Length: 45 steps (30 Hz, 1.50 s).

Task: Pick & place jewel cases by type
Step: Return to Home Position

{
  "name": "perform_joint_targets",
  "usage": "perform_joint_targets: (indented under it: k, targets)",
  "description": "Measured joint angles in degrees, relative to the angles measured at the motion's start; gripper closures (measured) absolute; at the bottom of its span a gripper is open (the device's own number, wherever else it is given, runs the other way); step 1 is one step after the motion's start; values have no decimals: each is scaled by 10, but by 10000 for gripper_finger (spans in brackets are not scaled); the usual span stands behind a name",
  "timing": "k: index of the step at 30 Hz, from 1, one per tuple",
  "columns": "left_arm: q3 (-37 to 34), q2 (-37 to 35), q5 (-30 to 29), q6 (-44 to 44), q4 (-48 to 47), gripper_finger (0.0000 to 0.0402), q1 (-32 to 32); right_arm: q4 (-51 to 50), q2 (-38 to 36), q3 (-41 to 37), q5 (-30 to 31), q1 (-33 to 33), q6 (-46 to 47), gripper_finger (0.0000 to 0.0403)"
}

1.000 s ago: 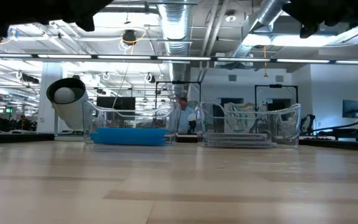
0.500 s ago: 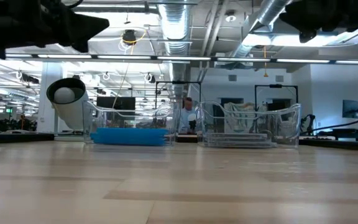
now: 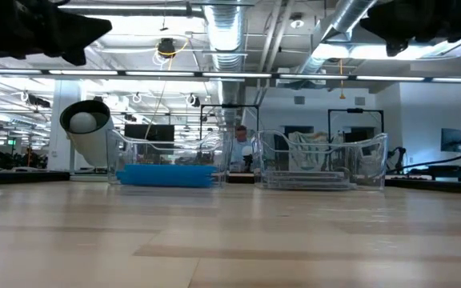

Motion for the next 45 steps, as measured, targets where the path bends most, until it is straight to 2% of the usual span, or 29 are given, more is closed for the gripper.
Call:
perform_joint_targets:
  k: [4,9,11,17,28,31,34,36,41,45]
  targets:
    - [0,-72,-19,9,-70,401,-23,50,-27,-61,5,8,6,282]
    - [0,-149,-32,-5,-162,401,-42,138,-103,-153,35,5,16,282]
    - [0,-174,-34,-8,-188,401,-47,136,-137,-164,31,0,17,282]
    - [0,-173,-31,-1,-202,401,-65,67,-215,-164,11,-1,13,282]
    - [-2,-173,-22,8,-197,401,-77,18,-215,-164,-9,1,19,282]
    - [-2,-172,12,36,-171,401,-76,5,-215,-164,-10,1,26,282]
    - [-2,-173,99,89,-99,401,-61,2,-215,-164,-8,1,27,282]
    - [-2,-172,132,96,-99,401,-46,3,-215,-164,-6,1,26,282]
    - [-3,-171,138,41,-159,401,-2,3,-215,-164,-6,1,25,282]
    - [-3,-172,140,33,-160,401,29,2,-215,-164,-4,-2,17,282]
